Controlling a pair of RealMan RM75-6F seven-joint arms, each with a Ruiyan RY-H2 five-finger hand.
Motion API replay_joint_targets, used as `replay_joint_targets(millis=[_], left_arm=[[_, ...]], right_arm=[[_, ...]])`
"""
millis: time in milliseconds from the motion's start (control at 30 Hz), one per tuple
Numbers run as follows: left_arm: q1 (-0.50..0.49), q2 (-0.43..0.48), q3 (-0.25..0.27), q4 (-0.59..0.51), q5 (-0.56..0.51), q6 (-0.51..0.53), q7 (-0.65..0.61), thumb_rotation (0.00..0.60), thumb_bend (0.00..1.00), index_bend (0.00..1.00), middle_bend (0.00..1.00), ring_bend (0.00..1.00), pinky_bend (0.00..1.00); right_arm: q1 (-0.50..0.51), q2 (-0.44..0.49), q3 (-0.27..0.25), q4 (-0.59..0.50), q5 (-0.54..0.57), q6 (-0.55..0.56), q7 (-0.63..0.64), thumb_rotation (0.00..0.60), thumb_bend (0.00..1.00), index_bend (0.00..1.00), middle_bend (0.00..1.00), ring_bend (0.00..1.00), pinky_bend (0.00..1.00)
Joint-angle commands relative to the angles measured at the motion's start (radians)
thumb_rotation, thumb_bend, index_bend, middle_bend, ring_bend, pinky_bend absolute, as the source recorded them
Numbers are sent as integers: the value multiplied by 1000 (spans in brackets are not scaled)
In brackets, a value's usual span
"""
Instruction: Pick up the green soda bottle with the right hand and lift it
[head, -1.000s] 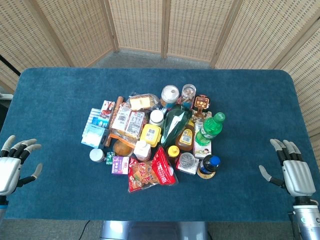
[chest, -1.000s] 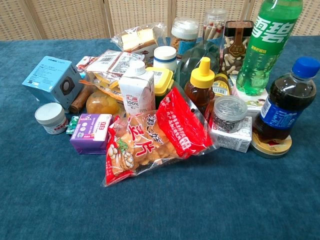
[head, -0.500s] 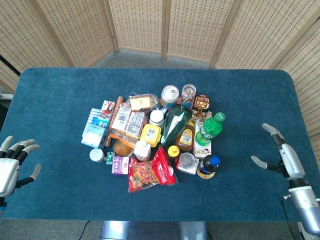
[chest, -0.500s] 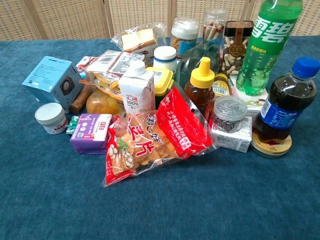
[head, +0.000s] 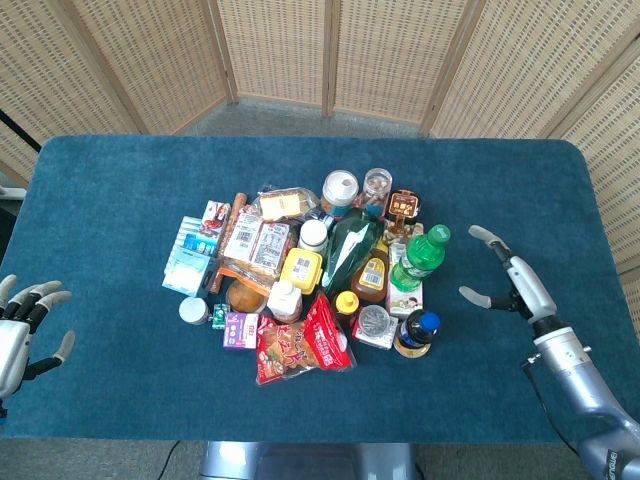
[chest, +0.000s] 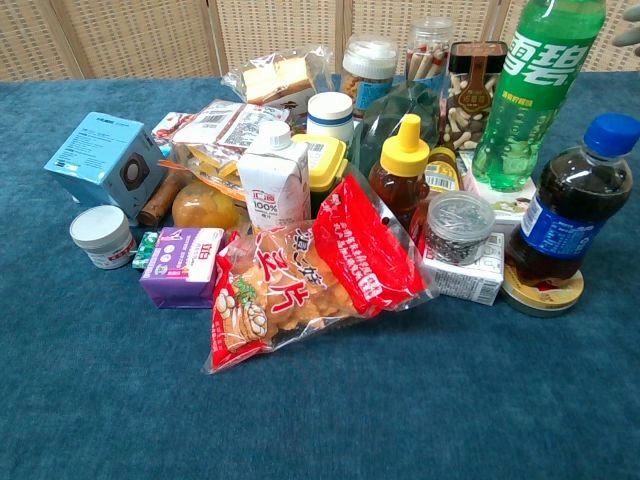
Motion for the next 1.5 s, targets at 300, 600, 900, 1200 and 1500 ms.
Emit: replay_joint_targets(millis=[300,600,900,1200,1500], left_arm=[[14,0,3,15,-2,13,-18,484,452,275,245,225,0],[27,2,3,26,-8,25,-31,487,450,275,245,224,0],[41,-2,4,40,-18,31,-49,487,451,275,245,224,0],[47,-6,3,56,-23,33,-67,484,452,275,245,223,0],[58,-10,2,71,-32,38,-85,484,451,274,245,221,0]], right_arm=[[84,-13,1,2,12,-87,-29,342,163,0,0,0,0],[147,-38,8,13,31,-148,-41,346,164,0,0,0,0],[191,-37,18,-1,44,-177,-55,350,164,0,0,0,0],[206,-24,14,-47,54,-185,-78,360,169,0,0,0,0],[242,-60,41,-52,114,-211,-130,513,176,0,42,106,2]])
